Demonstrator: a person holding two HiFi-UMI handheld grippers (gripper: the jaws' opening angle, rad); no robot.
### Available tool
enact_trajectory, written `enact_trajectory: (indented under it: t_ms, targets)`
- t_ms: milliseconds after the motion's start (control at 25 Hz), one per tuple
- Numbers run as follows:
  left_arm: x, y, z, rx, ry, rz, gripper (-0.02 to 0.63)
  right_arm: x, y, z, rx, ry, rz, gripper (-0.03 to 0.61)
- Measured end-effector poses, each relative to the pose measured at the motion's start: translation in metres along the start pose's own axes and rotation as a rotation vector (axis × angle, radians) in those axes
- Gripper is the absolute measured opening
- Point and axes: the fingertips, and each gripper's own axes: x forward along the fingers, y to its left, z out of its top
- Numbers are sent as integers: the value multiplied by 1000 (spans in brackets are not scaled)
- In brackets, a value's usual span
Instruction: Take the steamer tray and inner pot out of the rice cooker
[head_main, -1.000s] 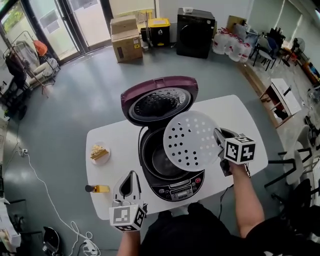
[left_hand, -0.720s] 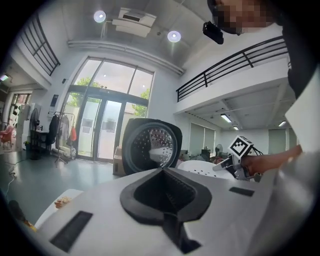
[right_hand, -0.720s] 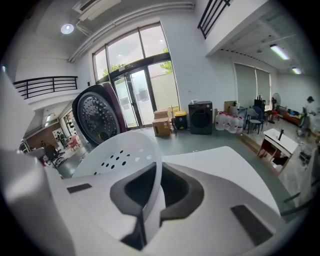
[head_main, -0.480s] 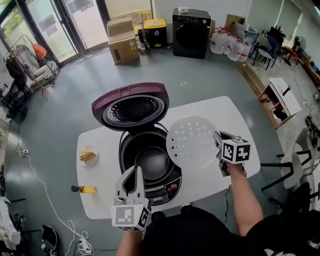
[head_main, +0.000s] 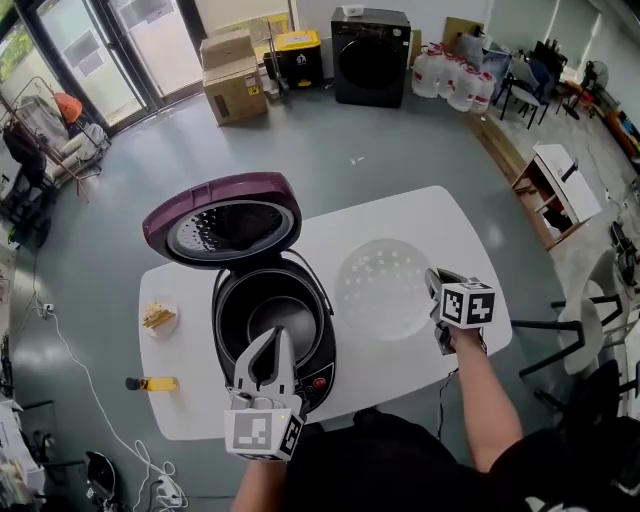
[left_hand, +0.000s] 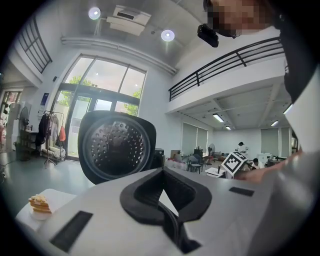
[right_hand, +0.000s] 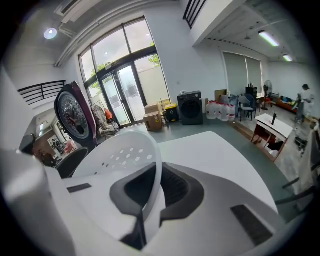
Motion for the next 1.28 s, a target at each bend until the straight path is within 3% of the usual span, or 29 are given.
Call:
enact_trajectory:
  t_ms: [720, 1280]
  targets:
    - [30, -21, -8, 13, 35, 17, 0, 100, -48, -56, 70, 82, -5, 20]
    - [16, 3, -13, 14, 50, 86, 0, 145, -51, -83, -27, 155, -42, 25]
